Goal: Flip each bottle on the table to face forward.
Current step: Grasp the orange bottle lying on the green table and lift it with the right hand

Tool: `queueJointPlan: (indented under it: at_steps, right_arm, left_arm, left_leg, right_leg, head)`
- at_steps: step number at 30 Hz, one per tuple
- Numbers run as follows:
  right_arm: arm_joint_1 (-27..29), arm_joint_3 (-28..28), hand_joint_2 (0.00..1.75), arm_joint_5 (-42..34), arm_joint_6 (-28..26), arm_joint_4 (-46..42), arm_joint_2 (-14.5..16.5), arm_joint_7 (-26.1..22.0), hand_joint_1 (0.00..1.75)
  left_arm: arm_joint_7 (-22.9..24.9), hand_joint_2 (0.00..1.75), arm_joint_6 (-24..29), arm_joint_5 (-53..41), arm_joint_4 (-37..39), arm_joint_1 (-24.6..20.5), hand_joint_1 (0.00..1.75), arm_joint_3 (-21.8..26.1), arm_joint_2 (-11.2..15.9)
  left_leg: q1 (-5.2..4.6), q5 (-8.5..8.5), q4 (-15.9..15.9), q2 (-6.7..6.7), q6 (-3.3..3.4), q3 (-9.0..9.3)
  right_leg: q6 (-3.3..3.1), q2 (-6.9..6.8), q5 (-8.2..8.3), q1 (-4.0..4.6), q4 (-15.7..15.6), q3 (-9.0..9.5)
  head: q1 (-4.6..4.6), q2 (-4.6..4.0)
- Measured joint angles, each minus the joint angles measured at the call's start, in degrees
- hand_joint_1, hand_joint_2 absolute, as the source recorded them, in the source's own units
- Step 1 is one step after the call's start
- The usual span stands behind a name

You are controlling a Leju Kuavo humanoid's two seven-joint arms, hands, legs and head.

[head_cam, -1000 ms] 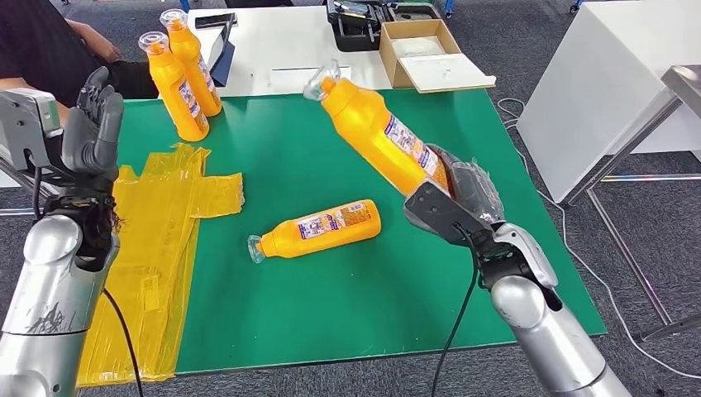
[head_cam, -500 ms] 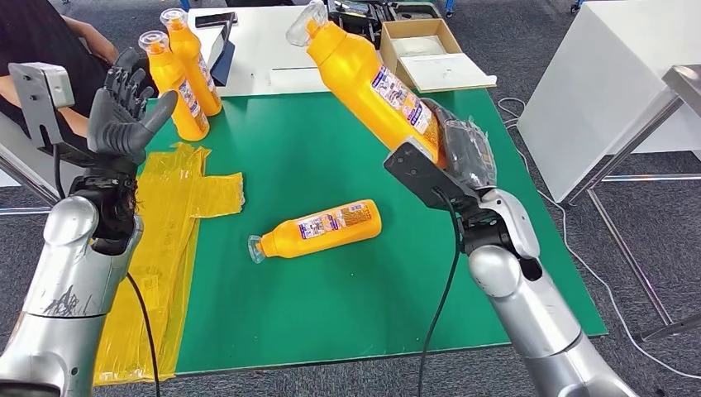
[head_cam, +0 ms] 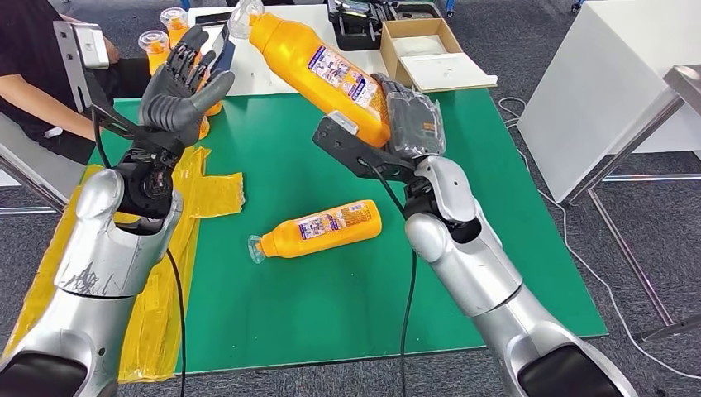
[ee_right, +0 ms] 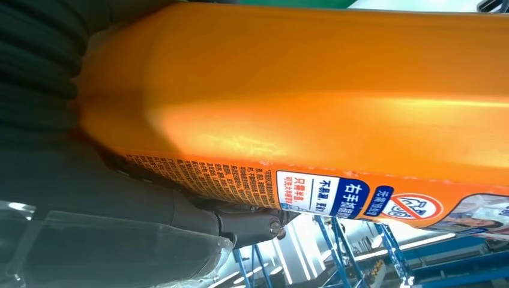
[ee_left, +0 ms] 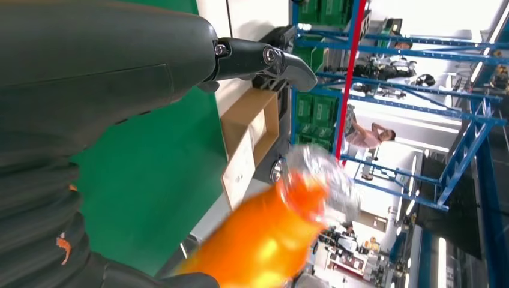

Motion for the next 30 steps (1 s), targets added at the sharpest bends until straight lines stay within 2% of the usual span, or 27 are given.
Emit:
queueJointPlan:
  at_steps: [8,21,30]
  right_arm:
    - [-0.8,0.6,1.75,2.7,-0.5,2.6,2.7,-0.2,1.75]
    - [-1.4,1.7,1.75,2.8,-0.2,3.2,8.4,-0.1,1.75]
    - [-1.1,3.1,1.75,1.4,-0.2,2.6,10.1,0.1,1.75]
  left_arm:
    - [0.2,1.75,0.0,3.1,0.0,-0.3,0.0,-1.3,-0.6]
    - [0.3,1.75,2.5,4.1,0.5,-0.6,0.0,-1.4,-0.7]
    - [0.2,1.75,2.5,6.1,2.4,-1.6,0.0,-1.2,-0.9]
  left_leg:
    - [0.0,0.0,0.0,0.0,0.0,-0.01]
    - [0.02,0.0,0.0,0.04,0.0,-0.02]
    - [0.02,0.01,0.0,-0.01,0.0,-0.01]
  right_leg:
    - [0.0,0.0,0.0,0.0,0.0,0.01]
    - [-0.01,0.01,-0.01,0.0,0.0,-0.01]
    - [-0.02,0.0,-0.01,0.0,0.0,-0.01]
  head:
    - [0.0,0.0]
    - [-0.01,0.0]
    - [0.01,0.0]
